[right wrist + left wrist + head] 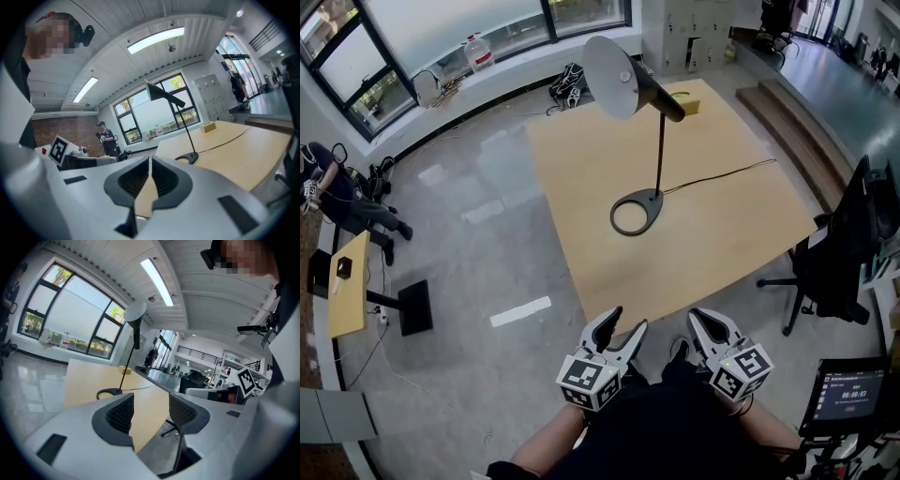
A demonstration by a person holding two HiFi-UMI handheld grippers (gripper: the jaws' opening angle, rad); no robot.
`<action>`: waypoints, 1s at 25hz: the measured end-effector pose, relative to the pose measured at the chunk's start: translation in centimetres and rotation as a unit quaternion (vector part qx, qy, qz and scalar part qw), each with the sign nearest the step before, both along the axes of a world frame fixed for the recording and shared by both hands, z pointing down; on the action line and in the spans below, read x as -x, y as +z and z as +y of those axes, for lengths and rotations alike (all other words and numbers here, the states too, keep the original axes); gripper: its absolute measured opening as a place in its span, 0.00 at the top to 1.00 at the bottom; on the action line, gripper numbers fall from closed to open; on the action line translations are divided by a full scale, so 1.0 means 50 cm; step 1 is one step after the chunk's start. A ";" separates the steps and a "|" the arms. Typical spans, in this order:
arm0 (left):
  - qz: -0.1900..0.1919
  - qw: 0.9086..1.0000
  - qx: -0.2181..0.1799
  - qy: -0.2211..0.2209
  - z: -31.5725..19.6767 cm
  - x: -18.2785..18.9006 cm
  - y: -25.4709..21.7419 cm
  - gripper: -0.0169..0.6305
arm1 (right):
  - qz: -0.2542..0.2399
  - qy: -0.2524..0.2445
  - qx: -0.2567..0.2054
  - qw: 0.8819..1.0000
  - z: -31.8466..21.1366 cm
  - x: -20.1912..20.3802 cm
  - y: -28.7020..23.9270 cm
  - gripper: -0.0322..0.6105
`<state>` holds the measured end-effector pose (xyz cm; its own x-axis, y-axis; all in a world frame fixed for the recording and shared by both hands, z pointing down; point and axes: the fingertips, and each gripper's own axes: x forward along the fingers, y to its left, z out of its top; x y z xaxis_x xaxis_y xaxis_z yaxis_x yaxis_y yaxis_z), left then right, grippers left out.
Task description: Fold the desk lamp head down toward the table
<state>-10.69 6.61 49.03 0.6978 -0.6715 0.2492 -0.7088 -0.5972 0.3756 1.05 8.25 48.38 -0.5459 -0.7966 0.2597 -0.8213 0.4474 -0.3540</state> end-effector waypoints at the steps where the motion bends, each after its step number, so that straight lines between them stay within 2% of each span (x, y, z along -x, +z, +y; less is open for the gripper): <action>1: -0.003 1.000 -0.008 -0.001 -0.012 0.002 -0.010 0.60 | 0.000 0.001 -0.001 1.000 -0.009 -0.002 -0.001 0.92; 6: -0.019 0.997 -0.067 -0.021 -0.099 0.016 -0.086 0.60 | -0.004 -0.007 -0.020 1.000 -0.080 -0.013 -0.014 0.92; 9: -0.022 0.991 -0.120 -0.049 -0.178 0.033 -0.178 0.60 | -0.006 -0.023 -0.043 0.999 -0.155 -0.024 -0.037 0.92; 13: -0.016 0.973 -0.212 -0.091 -0.288 0.037 -0.350 0.60 | -0.010 -0.039 -0.085 0.996 -0.285 -0.055 -0.095 0.92; 17: -0.013 0.951 -0.284 -0.120 -0.328 0.066 -0.490 0.60 | -0.017 -0.045 -0.131 0.990 -0.364 -0.045 -0.179 0.92; 21: -0.033 0.931 -0.335 -0.142 -0.393 0.018 -0.582 0.60 | -0.028 -0.057 -0.148 0.987 -0.486 -0.096 -0.225 0.92; 25: -0.046 0.921 -0.355 -0.153 -0.438 -0.018 -0.644 0.60 | -0.075 -0.068 -0.137 0.985 -0.583 -0.134 -0.259 0.92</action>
